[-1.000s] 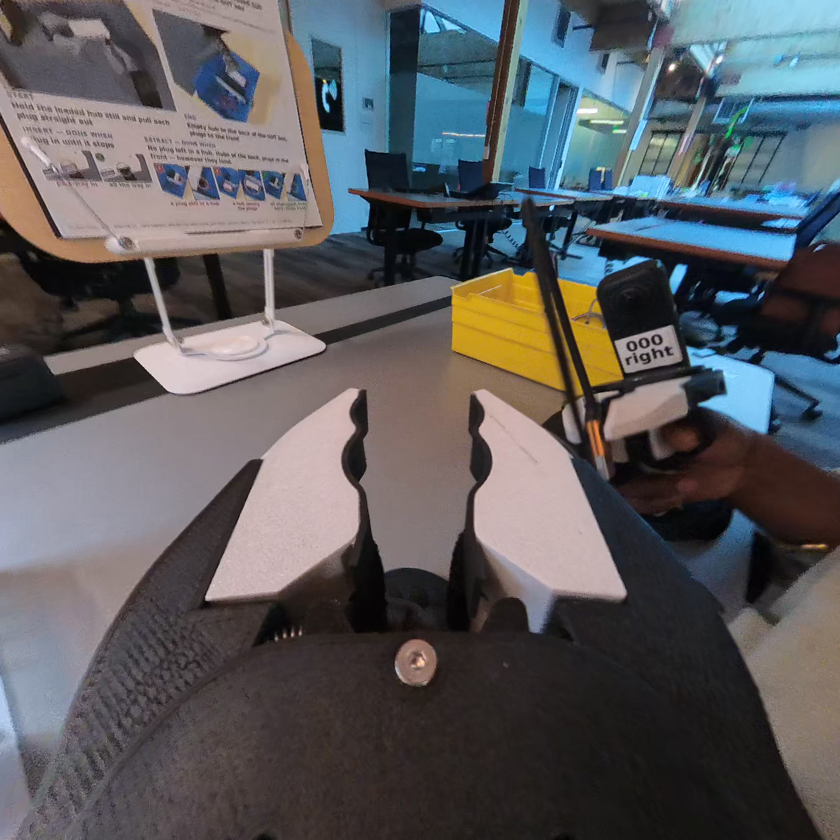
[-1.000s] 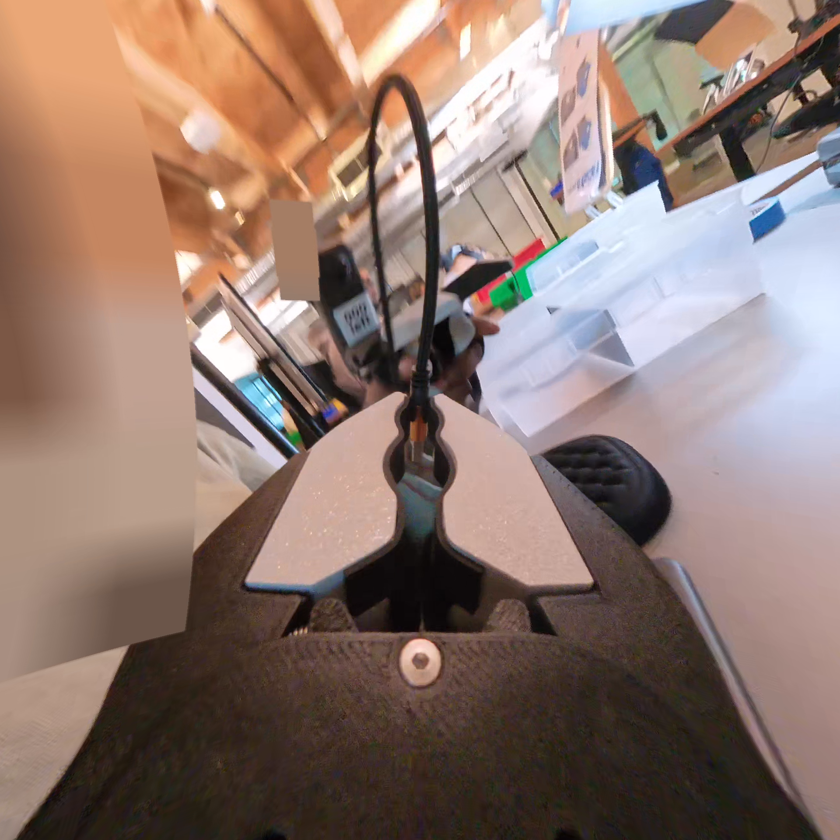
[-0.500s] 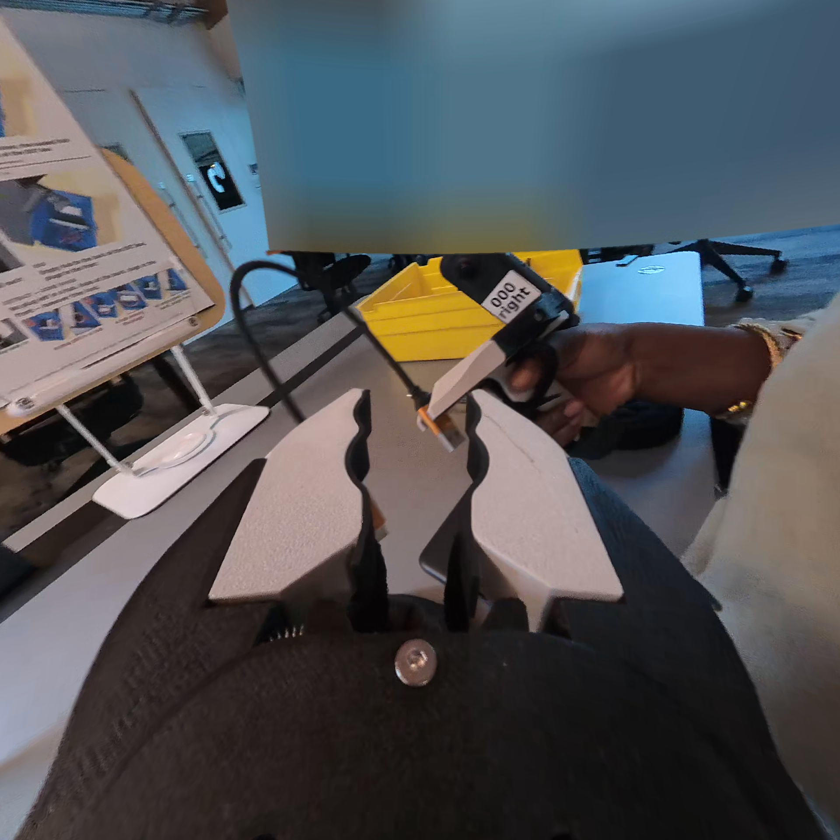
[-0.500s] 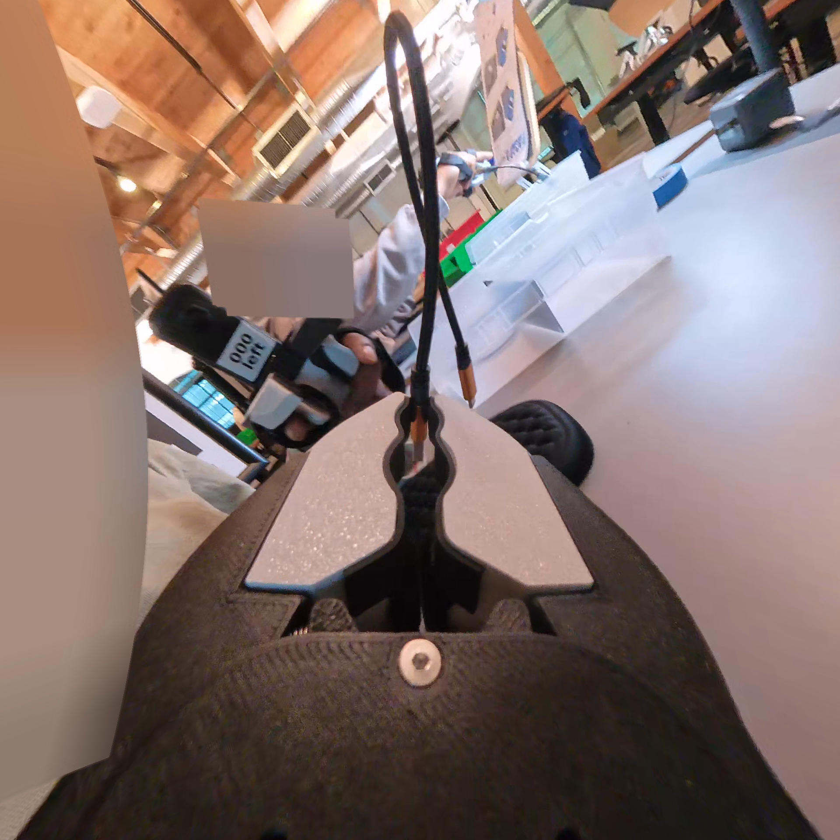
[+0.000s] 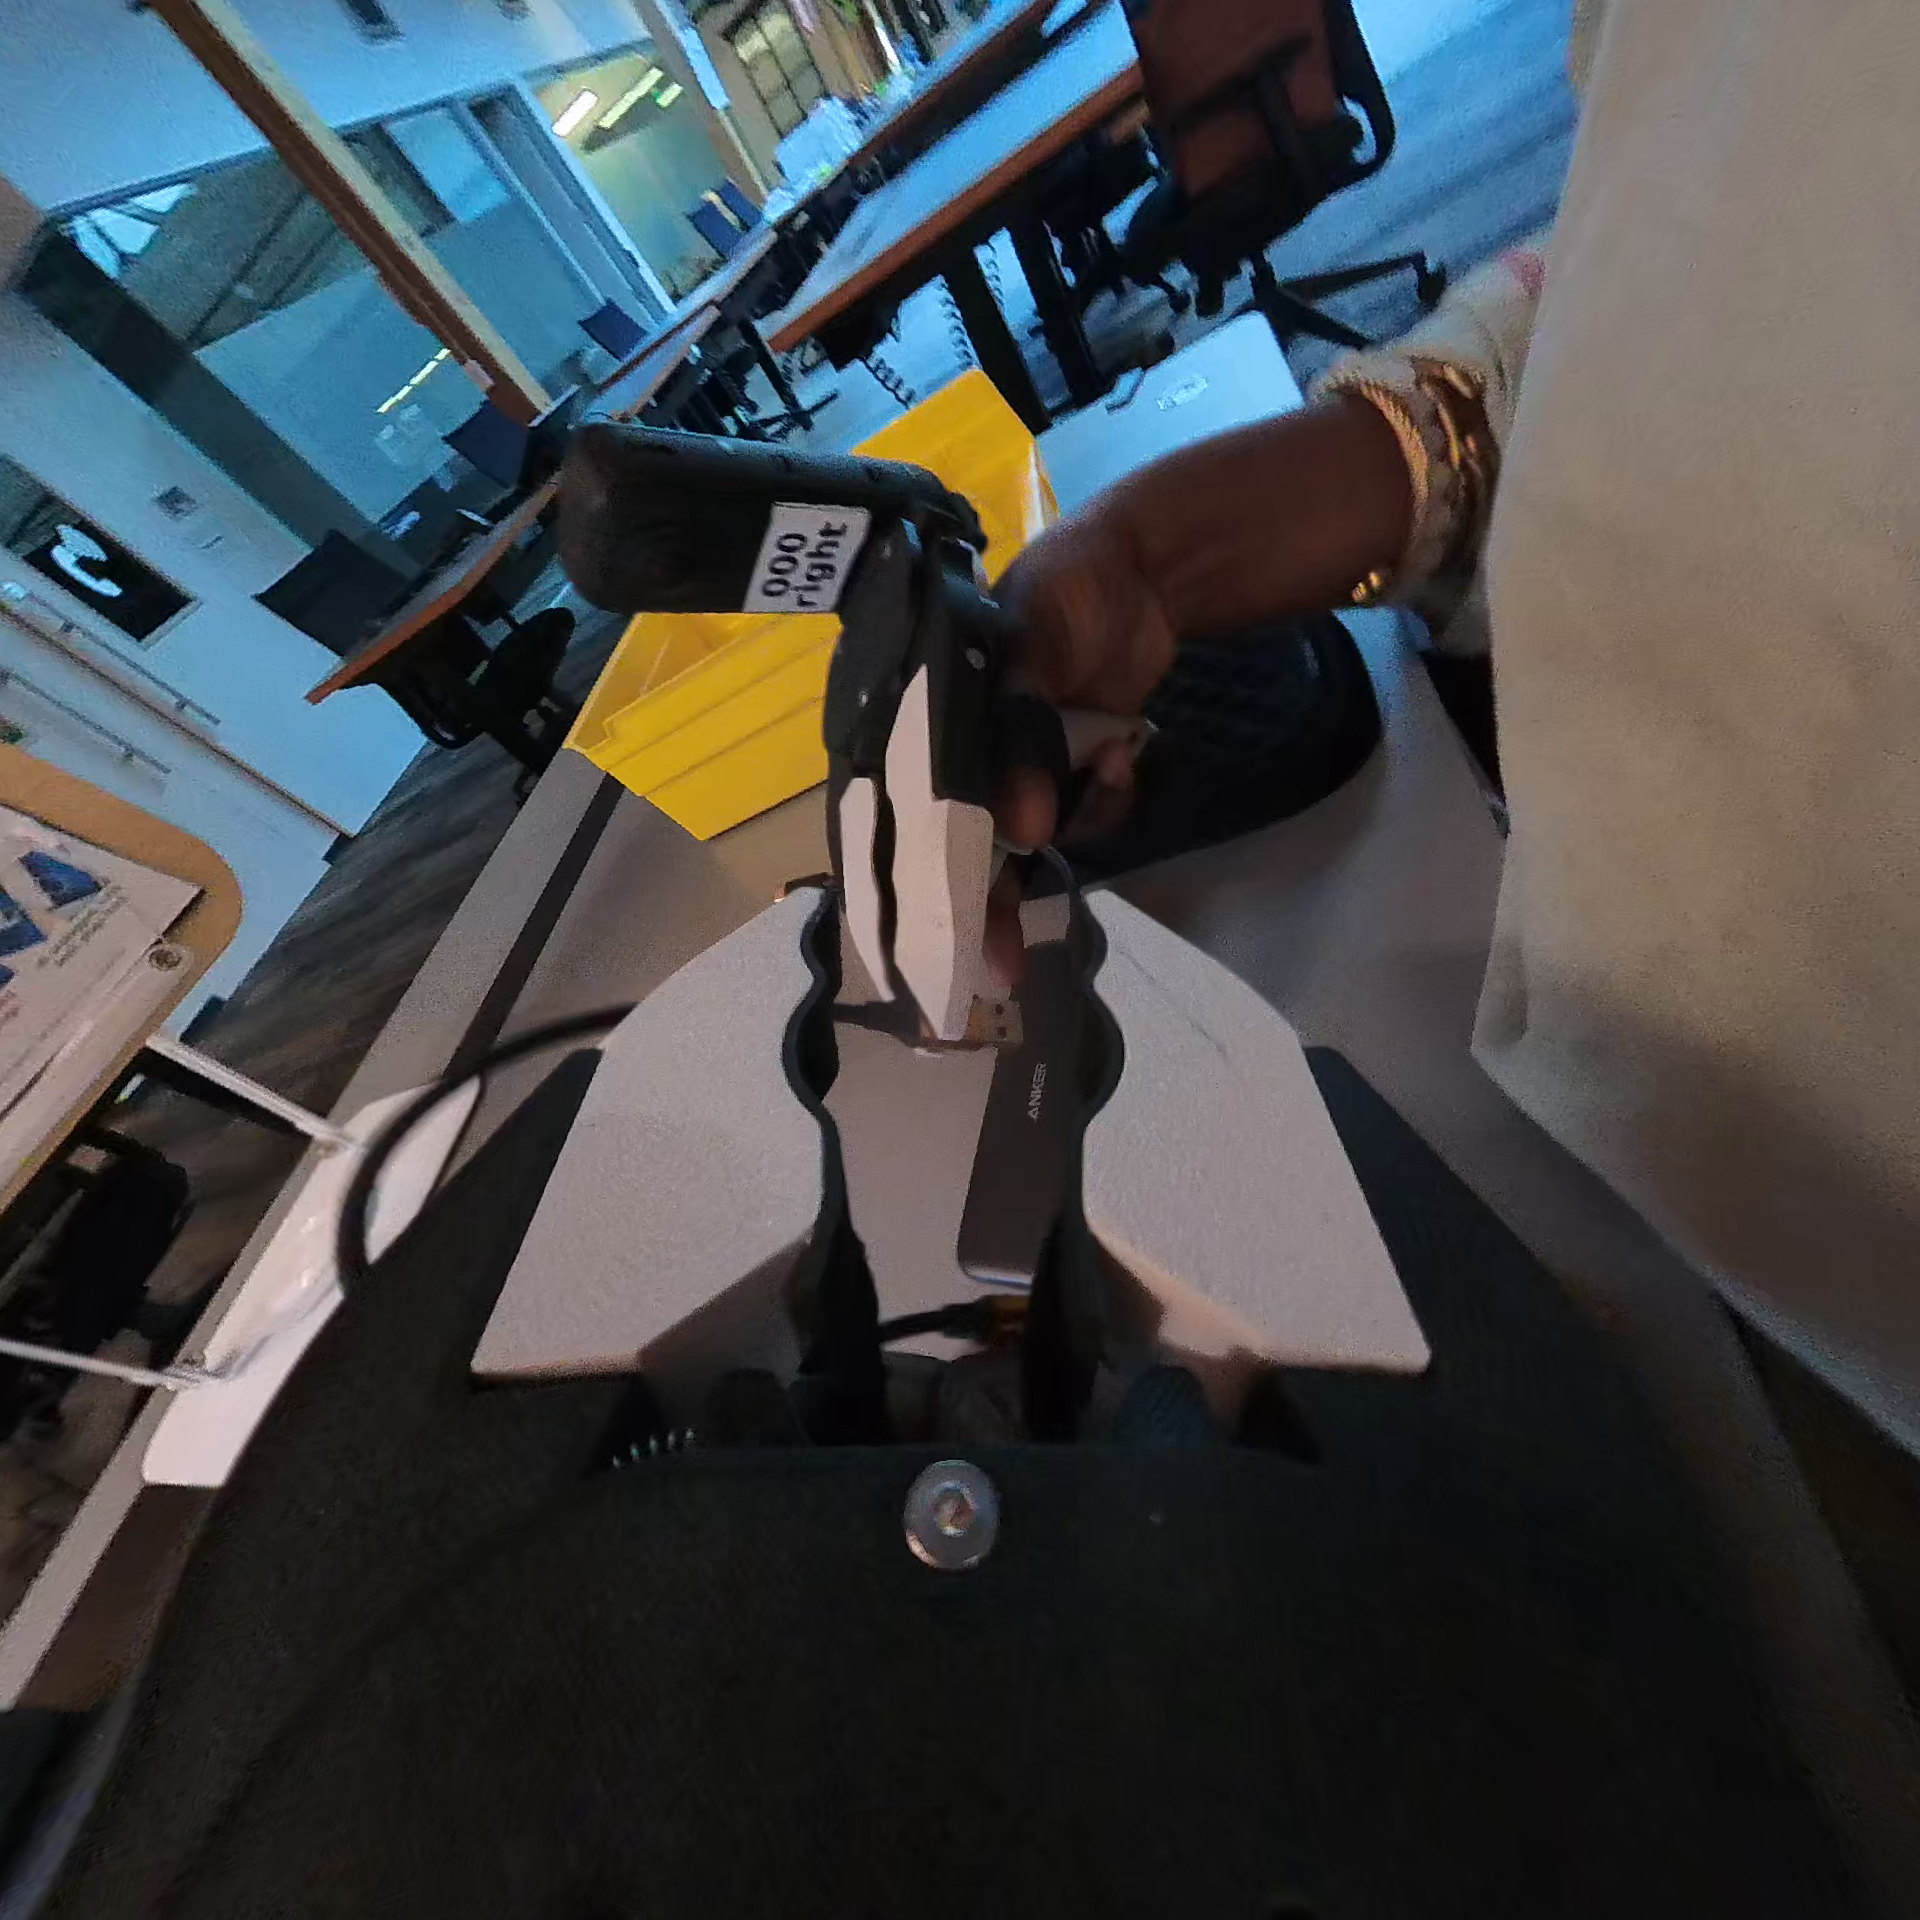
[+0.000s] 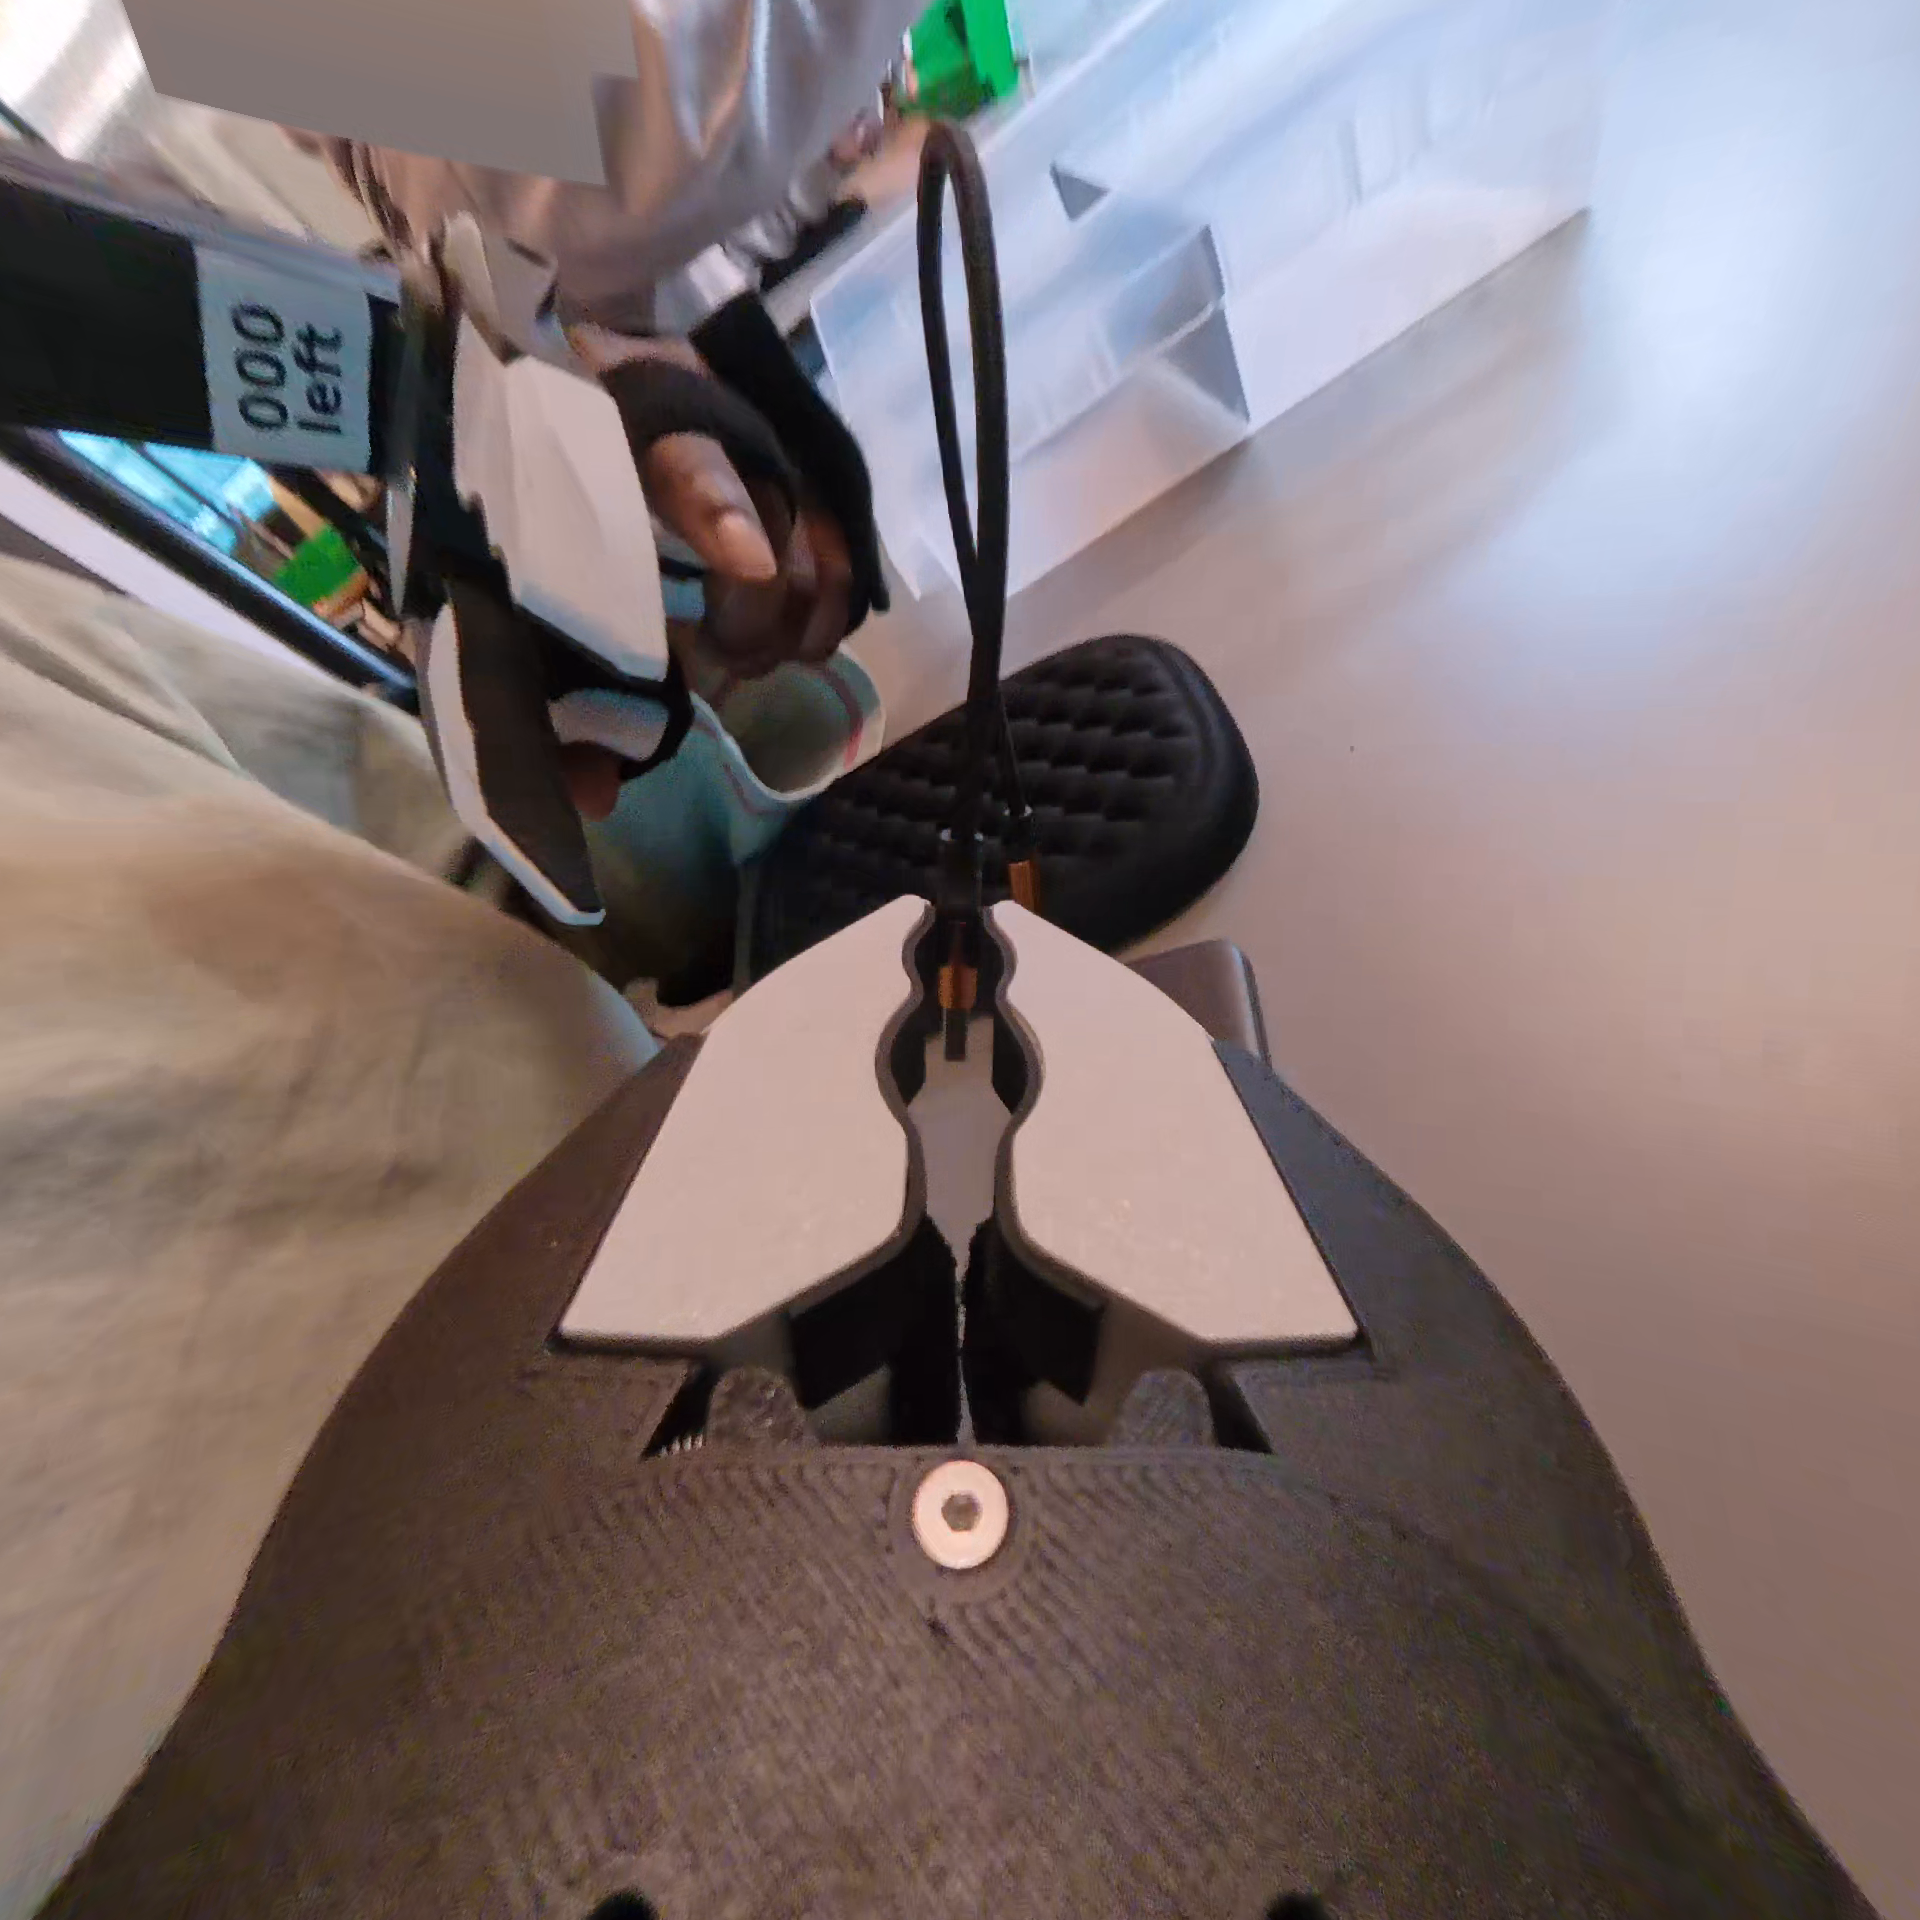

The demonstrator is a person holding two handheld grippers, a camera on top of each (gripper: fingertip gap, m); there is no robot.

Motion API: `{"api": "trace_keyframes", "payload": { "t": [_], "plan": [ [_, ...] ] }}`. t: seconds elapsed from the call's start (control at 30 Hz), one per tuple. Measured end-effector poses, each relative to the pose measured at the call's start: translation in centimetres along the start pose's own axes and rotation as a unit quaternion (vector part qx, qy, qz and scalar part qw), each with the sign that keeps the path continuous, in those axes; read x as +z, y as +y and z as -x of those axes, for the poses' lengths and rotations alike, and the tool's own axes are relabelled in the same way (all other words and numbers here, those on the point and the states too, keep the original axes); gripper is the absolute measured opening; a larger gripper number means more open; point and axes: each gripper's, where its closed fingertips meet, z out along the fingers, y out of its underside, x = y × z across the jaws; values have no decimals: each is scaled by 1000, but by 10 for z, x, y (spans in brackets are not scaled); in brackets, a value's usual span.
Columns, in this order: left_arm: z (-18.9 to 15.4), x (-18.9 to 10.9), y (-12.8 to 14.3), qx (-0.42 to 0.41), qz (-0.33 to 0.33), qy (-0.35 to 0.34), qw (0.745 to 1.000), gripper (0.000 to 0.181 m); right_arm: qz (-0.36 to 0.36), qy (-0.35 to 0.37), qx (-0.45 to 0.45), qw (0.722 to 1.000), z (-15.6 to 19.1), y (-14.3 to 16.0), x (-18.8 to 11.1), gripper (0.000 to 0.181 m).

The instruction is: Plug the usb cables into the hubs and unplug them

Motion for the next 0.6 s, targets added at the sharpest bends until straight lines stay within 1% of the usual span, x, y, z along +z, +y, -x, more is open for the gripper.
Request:
{"api": "trace_keyframes", "payload": {
  "t": [0.17, 0.3, 0.43, 0.53, 0.6],
  "plan": [
    [-5, 13, 16, 50, 41, 35, 997, 43, 74, -35, -15, 997, 8, 13, 5, 7],
    [-9, 15, 40, 61, 89, 61, 992, 43, 95, -67, -8, 993, 11, 14, 7, 7],
    [-8, 15, 53, 62, 114, 53, 990, 42, 110, -81, -7, 991, 11, 16, 6, 7],
    [-11, 17, 56, 68, 114, 55, 990, 35, 133, -88, -12, 987, 12, 23, 5, 7],
    [-8, 19, 57, 77, 117, 44, 989, 25, 145, -92, -13, 985, 12, 26, 4, 7]
  ]
}}
